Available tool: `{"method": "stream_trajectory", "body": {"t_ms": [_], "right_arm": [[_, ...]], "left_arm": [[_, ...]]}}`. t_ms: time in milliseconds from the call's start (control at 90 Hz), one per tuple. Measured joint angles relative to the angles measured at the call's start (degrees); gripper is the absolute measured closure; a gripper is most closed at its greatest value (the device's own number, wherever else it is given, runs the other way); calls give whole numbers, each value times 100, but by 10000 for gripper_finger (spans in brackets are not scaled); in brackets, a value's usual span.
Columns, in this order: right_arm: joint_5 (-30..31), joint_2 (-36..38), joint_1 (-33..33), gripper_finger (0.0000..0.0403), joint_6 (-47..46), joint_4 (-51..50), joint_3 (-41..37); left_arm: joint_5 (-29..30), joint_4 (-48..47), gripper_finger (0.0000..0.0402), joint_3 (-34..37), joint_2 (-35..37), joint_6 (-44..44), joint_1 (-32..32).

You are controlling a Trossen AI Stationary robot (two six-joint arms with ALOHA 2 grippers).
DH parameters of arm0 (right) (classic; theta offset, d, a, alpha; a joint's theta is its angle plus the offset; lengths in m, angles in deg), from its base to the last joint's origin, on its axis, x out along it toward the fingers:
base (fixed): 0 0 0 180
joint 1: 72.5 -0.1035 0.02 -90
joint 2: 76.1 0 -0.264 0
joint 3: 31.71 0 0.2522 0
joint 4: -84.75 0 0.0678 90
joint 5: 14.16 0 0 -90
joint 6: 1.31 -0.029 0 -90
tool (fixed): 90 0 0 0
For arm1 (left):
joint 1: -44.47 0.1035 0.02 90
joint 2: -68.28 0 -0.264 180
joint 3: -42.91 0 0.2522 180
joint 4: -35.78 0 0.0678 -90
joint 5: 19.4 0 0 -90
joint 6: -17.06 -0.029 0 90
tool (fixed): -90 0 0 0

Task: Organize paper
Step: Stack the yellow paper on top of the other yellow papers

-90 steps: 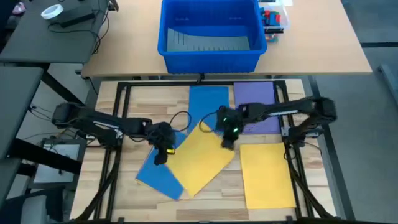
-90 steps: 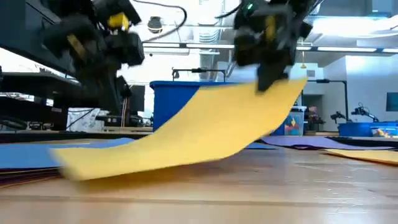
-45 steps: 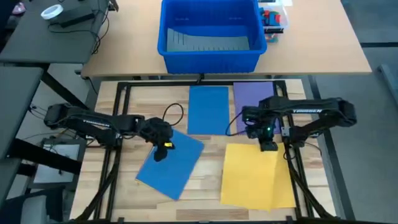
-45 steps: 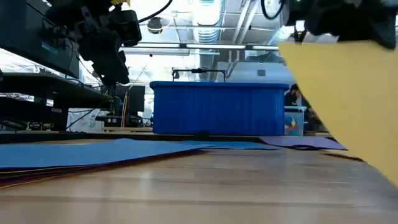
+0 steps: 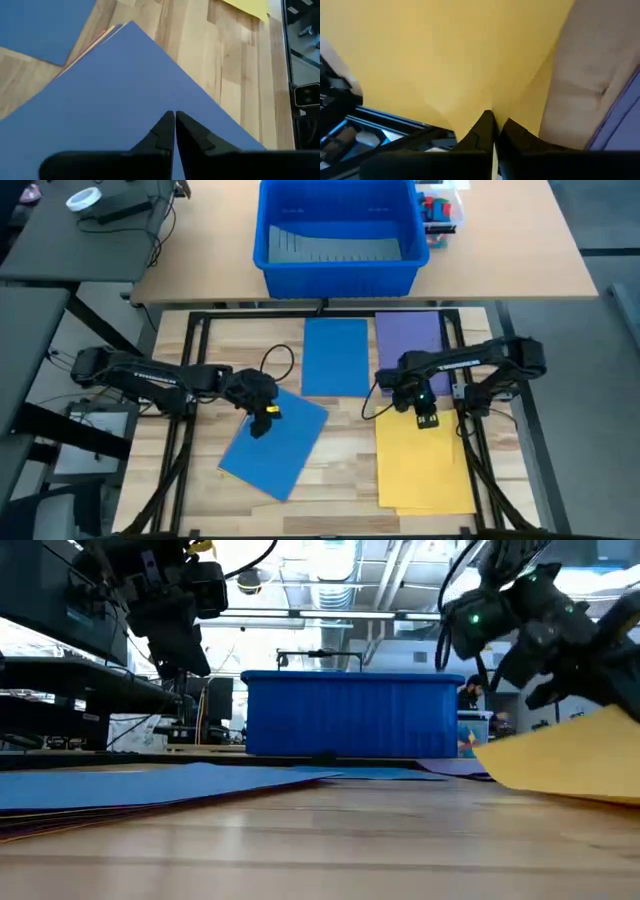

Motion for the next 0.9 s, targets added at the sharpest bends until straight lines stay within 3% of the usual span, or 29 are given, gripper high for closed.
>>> {"method": "stream_trajectory", "body": {"t_ms": [433,900], "right_arm": [[-119,-742,-497,403,108,-178,195],[79,-740,-250,403,38,-185,173]], "left_arm": [[22,0,402,-4,2,-108,0],[74,-11,402,-4,4,-372,0]]}}
